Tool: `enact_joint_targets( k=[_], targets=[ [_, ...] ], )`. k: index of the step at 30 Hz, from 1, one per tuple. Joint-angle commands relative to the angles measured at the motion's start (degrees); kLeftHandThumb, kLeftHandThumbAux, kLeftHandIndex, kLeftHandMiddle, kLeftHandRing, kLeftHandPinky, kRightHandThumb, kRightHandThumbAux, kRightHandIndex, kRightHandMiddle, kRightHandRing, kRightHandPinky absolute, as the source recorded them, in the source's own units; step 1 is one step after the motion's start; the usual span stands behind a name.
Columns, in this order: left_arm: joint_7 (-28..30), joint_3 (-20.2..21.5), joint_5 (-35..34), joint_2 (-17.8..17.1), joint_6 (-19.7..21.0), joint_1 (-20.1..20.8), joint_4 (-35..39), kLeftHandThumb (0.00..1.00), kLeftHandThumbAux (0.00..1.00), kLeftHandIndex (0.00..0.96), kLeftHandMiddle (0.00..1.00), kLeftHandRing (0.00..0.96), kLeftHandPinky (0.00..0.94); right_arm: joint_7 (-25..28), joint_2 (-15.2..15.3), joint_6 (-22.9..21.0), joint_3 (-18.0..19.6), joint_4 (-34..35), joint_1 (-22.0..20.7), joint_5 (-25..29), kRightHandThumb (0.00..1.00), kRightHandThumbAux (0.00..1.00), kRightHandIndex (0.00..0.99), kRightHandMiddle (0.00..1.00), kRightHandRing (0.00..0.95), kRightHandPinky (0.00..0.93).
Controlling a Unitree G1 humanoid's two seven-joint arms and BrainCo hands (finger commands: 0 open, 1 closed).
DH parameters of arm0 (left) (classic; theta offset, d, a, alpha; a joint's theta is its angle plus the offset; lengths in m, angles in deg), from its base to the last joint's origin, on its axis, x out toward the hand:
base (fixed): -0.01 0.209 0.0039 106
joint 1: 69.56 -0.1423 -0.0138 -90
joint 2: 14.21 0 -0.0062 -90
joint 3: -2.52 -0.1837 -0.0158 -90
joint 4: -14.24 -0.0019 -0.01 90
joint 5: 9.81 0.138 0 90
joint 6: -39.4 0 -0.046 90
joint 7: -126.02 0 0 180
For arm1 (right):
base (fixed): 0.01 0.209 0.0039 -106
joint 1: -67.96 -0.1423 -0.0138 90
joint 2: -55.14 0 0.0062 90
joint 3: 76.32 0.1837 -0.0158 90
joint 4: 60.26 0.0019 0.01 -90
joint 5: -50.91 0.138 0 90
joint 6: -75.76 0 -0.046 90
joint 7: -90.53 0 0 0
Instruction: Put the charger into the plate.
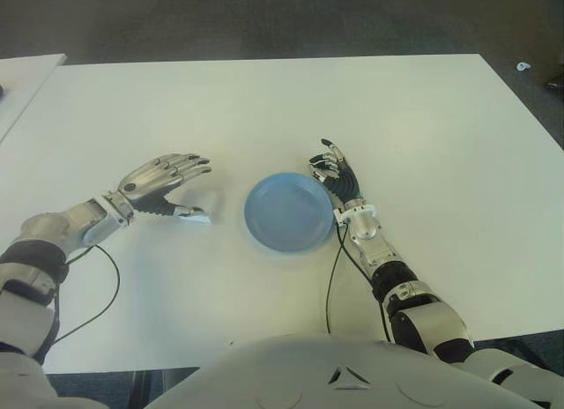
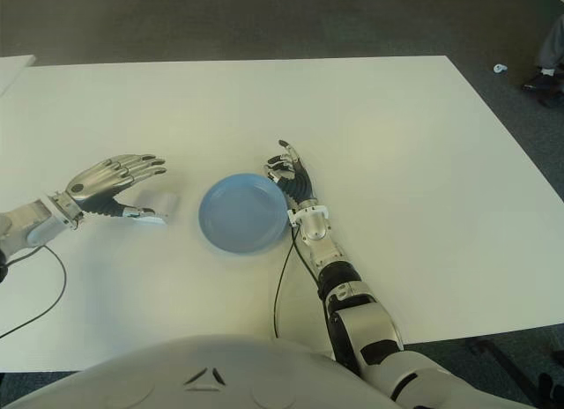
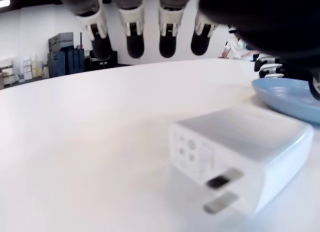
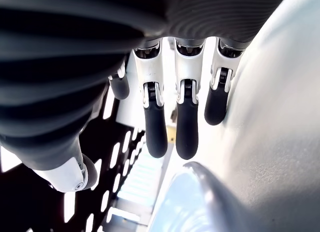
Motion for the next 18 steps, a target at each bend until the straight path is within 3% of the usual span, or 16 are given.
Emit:
enact_joint_targets(
  k=[1,18],
  targets=[
    [-1.1,-2.0,2.2,0.7,-1.8,2.1,-2.9,0.302,0.171,0.000,0.000,0.000,0.000,0.3,0.1,-1.5,-0.4,-3.2,2.9,-0.5,0.000,0.625,0.083,0.391,0.403,0.276],
    [-1.2,-6.4,4.2,2.4,-2.3,6.3,-10.3,0.314,0.159,0.000,0.000,0.000,0.000,-0.2,0.3,-1.2,-0.6,-2.5,3.5,-0.8,0.000,0.607,0.081,0.392,0.404,0.264]
  ],
)
